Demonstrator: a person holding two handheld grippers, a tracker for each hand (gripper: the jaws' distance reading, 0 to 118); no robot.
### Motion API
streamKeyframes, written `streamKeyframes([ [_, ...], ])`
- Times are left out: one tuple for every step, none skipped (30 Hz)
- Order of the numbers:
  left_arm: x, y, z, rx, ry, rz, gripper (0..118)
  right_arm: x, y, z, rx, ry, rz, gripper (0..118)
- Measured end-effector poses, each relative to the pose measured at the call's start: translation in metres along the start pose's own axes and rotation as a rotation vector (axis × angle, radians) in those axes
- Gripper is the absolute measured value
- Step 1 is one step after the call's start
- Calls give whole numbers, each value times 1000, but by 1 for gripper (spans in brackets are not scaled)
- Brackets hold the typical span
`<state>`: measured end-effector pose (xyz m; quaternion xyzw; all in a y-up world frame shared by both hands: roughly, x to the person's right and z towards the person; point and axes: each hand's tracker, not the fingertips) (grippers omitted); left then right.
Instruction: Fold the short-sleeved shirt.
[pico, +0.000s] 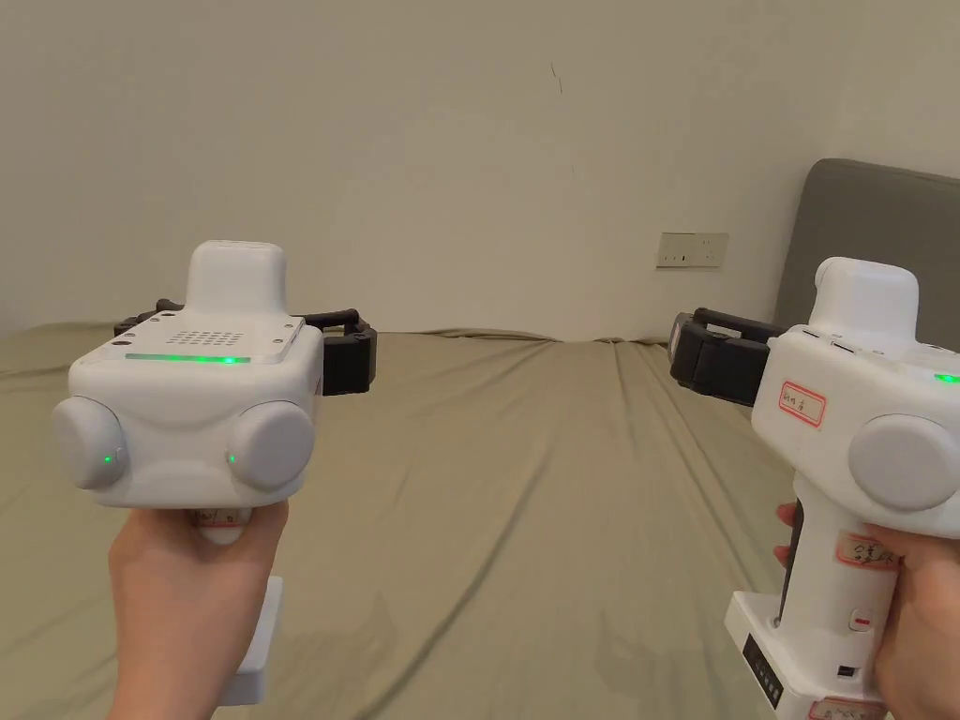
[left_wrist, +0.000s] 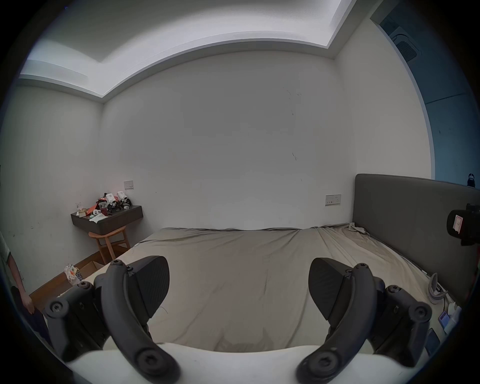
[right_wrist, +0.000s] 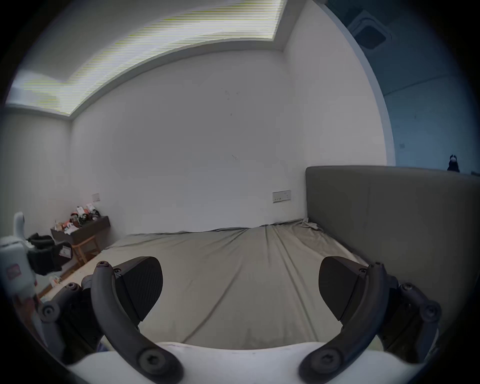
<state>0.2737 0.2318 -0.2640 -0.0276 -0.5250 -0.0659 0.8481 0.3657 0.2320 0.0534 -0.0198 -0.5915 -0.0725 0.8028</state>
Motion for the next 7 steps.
streamKeyframes([
  [0, 0, 0, -1, -1, 1, 115, 0, 0, -1, -8, 4, 7, 118],
  [0, 0, 0, -2, -1, 3, 115, 2, -1, -3, -14, 25, 3, 118],
  [0, 0, 0, 0, -2, 5, 115, 2, -2, -3, -10, 27, -3, 118],
  [0, 0, 0, 2, -2, 5, 115, 2, -2, -4, -10, 27, -4, 118],
  [1, 0, 0, 2, -4, 3, 115, 2, -3, -4, -3, 27, 2, 118],
  [1, 1, 0, 2, -4, -1, 115, 2, -2, -3, -1, 30, 13, 118],
  [1, 1, 1, 5, -3, -3, 115, 2, -1, -4, -3, 27, 15, 118],
])
